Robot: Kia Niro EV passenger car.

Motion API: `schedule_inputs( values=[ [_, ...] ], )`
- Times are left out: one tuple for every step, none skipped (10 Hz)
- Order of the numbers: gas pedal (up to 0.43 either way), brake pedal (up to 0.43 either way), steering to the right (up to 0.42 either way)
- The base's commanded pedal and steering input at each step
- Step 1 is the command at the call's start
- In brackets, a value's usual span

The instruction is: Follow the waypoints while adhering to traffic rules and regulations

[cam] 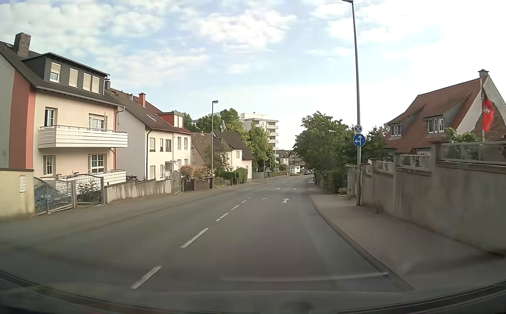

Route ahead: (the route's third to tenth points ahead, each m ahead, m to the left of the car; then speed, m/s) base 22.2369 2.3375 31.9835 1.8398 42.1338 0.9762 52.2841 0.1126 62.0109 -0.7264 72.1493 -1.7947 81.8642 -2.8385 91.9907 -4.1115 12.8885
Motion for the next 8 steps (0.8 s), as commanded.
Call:
schedule_inputs(
  values=[
    [0.0, 0.213, 0.025],
    [0.0, 0.213, 0.025],
    [0.0, 0.213, 0.024],
    [0.0, 0.213, 0.024],
    [0.0, 0.213, 0.023],
    [0.0, 0.213, 0.021],
    [0.0, 0.213, 0.021],
    [0.0, 0.213, 0.02]
  ],
)
